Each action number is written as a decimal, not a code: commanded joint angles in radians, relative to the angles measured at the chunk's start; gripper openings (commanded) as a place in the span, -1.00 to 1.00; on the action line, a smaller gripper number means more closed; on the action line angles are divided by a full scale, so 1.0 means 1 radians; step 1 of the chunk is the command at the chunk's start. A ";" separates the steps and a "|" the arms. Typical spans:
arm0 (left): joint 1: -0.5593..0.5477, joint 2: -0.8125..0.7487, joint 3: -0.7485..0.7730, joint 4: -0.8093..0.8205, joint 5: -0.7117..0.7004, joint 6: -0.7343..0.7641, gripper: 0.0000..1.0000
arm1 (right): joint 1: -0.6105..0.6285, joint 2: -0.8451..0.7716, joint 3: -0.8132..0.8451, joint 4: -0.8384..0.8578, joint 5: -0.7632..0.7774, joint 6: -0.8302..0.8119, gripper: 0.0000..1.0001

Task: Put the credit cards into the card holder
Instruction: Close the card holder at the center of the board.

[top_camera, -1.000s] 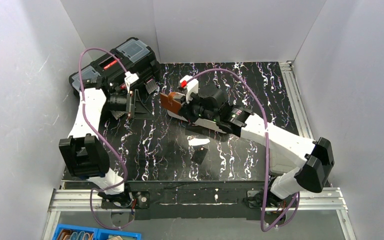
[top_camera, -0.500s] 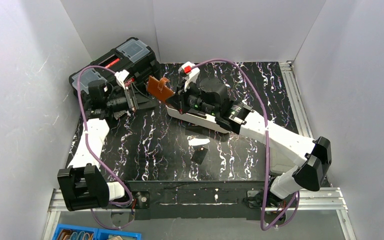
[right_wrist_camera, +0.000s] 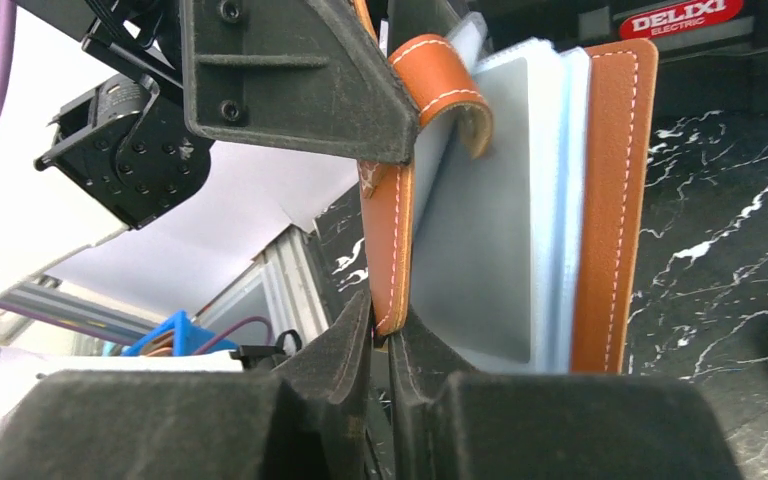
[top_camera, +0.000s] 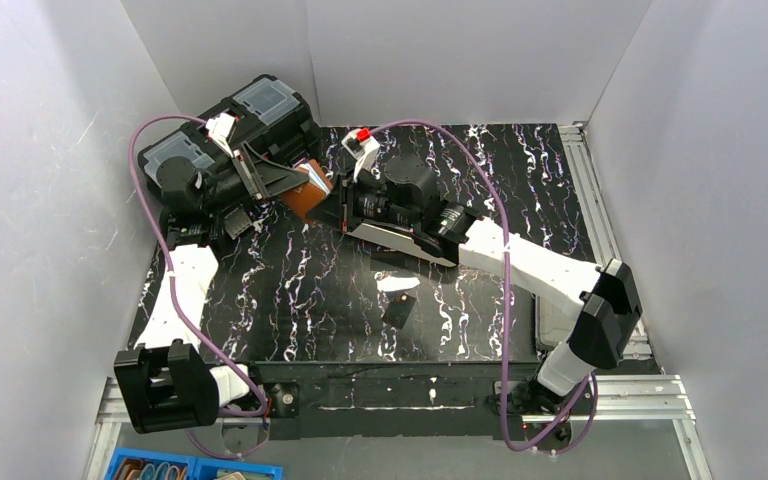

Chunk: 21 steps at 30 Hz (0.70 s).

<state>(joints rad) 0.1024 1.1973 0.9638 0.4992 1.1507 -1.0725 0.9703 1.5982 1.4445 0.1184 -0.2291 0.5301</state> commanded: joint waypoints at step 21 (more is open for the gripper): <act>-0.006 -0.072 0.078 0.221 0.091 -0.149 0.54 | -0.043 -0.072 -0.110 0.110 0.018 0.145 -0.65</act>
<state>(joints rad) 0.1017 1.1736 1.0031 0.6395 1.1965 -1.1824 0.9497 1.5936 1.3727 0.1596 -0.2428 0.6369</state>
